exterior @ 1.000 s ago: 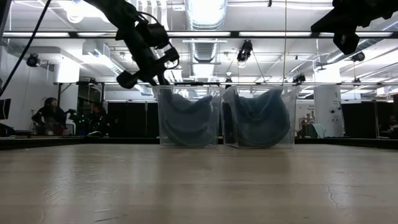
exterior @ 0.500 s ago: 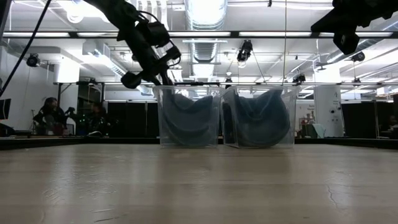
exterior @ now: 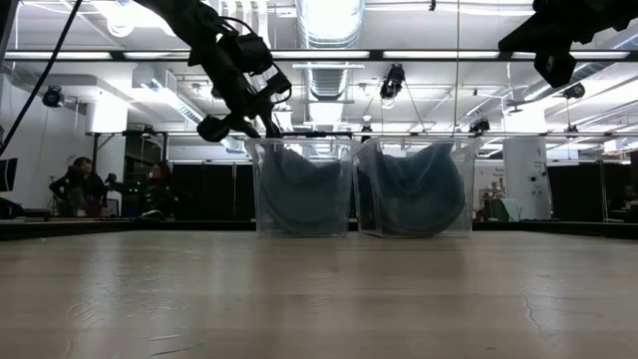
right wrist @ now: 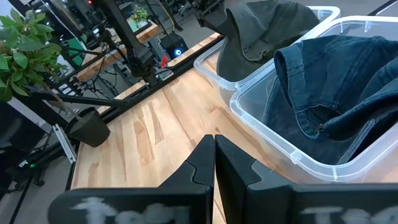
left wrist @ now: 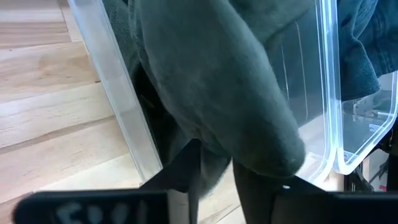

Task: Pick & Place hat
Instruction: Put the green cap into the left transparent bin

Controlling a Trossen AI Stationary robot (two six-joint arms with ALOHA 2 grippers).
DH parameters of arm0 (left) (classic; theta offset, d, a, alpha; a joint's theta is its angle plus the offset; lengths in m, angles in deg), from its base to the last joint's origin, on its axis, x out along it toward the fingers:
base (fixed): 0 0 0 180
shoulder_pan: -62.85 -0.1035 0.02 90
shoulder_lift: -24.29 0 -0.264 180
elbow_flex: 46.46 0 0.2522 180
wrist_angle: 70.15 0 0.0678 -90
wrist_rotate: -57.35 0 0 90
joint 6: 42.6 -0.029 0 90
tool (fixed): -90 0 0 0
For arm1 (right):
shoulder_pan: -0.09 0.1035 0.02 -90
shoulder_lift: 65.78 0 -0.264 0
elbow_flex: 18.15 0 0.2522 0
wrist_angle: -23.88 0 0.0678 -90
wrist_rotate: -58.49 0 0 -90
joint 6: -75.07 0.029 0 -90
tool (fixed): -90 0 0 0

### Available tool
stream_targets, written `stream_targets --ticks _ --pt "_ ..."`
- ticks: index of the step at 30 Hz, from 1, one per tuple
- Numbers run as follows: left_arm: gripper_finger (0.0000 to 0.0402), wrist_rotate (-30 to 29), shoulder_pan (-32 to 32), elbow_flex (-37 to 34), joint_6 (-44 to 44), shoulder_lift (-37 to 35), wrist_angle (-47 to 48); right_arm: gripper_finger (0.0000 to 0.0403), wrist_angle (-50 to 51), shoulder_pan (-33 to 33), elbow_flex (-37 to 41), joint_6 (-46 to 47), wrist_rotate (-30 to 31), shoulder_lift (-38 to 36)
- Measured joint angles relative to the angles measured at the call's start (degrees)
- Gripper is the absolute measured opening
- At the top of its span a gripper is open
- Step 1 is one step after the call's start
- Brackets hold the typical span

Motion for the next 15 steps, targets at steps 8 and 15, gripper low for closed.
stream_targets --ticks 8,15 --pt "0.0158 0.6 0.0 0.0 2.4 0.0 0.1 0.0009 0.0 0.0 0.0 0.0 0.0 0.0" --pt "0.0169 3.1 -0.6 2.3 3.0 -2.3 0.6 0.0009 0.0 0.0 0.0 0.8 0.0 0.0"
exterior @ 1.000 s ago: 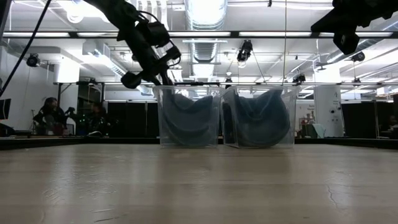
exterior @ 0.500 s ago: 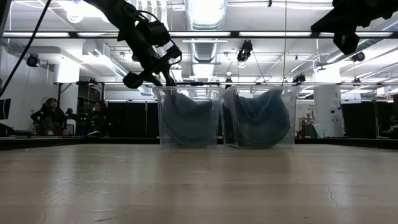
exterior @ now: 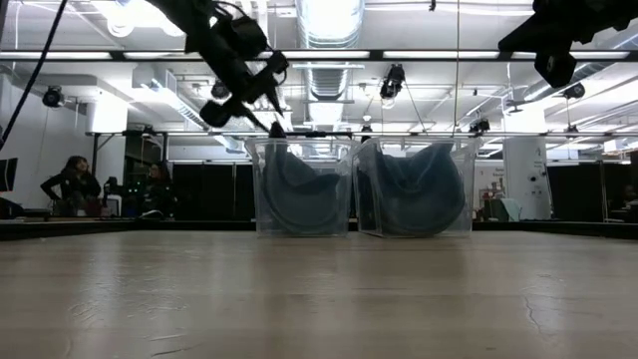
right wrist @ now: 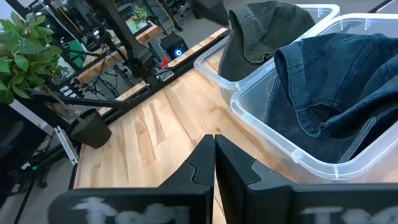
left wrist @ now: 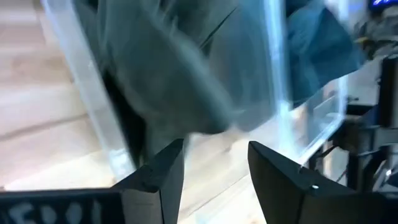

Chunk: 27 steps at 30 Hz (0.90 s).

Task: Pick & Place hat
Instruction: Put the green cap into the left transparent bin

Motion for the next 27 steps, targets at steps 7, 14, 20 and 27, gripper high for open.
stream_targets --ticks 7,14,20,27 --pt "0.0169 -7.3 0.3 5.7 -1.6 -1.0 -3.2 0.0009 0.0 0.0 0.0 0.1 0.0 0.0" --pt "0.0169 -10.1 -0.3 6.1 -5.6 4.0 -4.8 0.0009 0.0 0.0 0.0 0.1 0.0 0.0" --pt "0.0169 -8.5 -0.5 6.1 -6.5 10.6 -4.1 0.0009 0.0 0.0 0.0 0.3 0.0 0.0" --pt "0.0169 -6.6 -0.5 7.2 -6.5 15.4 -2.6 0.0009 0.0 0.0 0.0 0.3 0.0 0.0"
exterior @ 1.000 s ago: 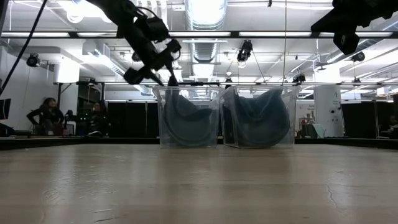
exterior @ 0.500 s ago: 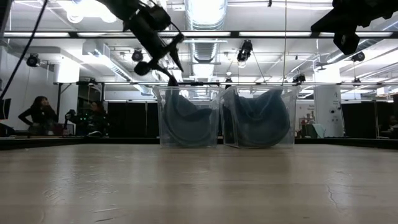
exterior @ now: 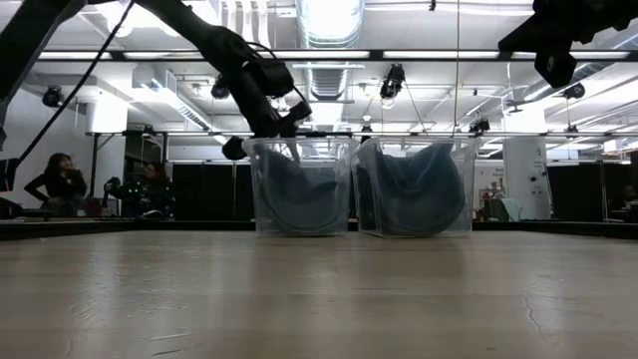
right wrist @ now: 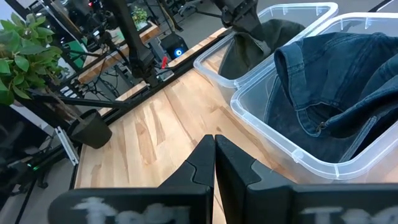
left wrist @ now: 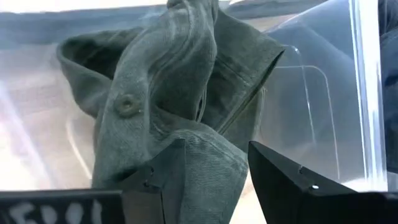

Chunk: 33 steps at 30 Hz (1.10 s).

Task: Pick & Place hat
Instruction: Put the green cap into the left transparent bin, then return to Home Position

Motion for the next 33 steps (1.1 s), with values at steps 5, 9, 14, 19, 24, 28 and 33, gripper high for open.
stream_targets --ticks 5,9,14,19,24,28,33 --pt "0.0169 1.1 -0.1 0.1 0.1 1.2 0.2 0.0008 0.0 0.0 0.0 0.0 0.0 0.0" --pt "0.0169 1.4 0.1 0.6 -0.1 -0.1 0.1 0.0009 0.0 0.0 0.0 0.0 0.0 0.0" --pt "0.0169 2.1 0.9 4.9 -0.5 -5.7 -0.4 0.0009 0.0 0.0 0.0 0.0 0.0 0.0" --pt "0.0169 2.3 2.4 5.9 -3.2 -12.3 -0.1 0.0009 0.0 0.0 0.0 0.0 0.0 0.0" --pt "0.0169 2.3 5.0 3.7 -11.6 -20.9 0.2 0.0009 0.0 0.0 0.0 0.0 0.0 0.0" --pt "0.0169 2.3 7.3 1.5 -20.2 -26.9 0.1 0.0009 0.1 0.0 0.0 0.0 0.0 0.0" --pt "0.0169 1.8 7.4 -3.1 -26.0 -36.8 -2.7 0.0009 1.1 0.0 0.0 -0.1 0.0 0.0"
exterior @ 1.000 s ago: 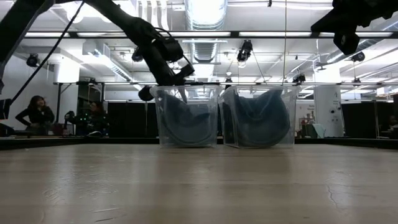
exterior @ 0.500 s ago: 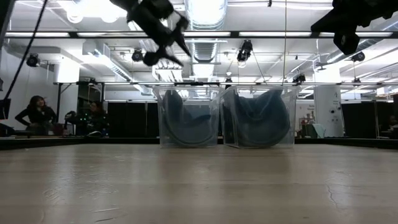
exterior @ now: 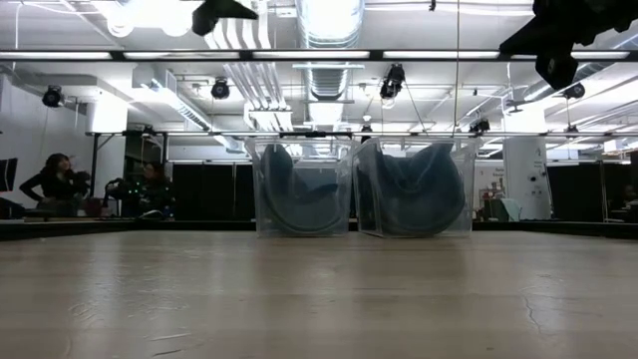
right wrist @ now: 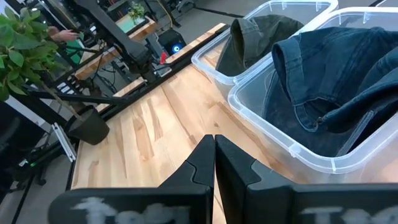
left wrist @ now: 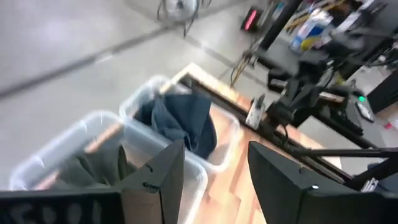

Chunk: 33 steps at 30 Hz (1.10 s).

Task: Pick & Place hat
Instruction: Return to Home Position

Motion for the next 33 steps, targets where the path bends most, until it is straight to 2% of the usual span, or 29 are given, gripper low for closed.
stream_targets --ticks 6,14,19,23,28,33 --pt "0.0169 0.2 0.0 -12.3 -0.7 -12.9 -8.7 0.0009 -0.5 0.0 0.0 0.3 0.0 0.0" --pt "0.0169 0.1 0.0 -31.2 4.8 -28.2 -14.7 0.0009 -1.6 0.0 0.0 0.1 -0.1 0.0" --pt "0.0169 0.5 0.3 -41.4 7.6 -35.7 -21.7 0.0009 -5.3 0.0 0.0 -1.4 -0.1 0.0" --pt "0.0169 2.4 1.8 -50.8 10.7 -39.0 -34.7 0.0009 -7.1 0.0 0.0 -2.7 -0.1 0.0" --pt "0.0169 4.8 5.1 -61.8 13.4 -39.5 -50.4 0.0009 -7.1 0.0 0.0 -2.5 -0.1 0.0" --pt "0.0169 4.8 10.1 -69.0 14.0 -39.4 -59.8 0.0009 -7.1 0.0 0.0 -2.5 -0.1 0.0"
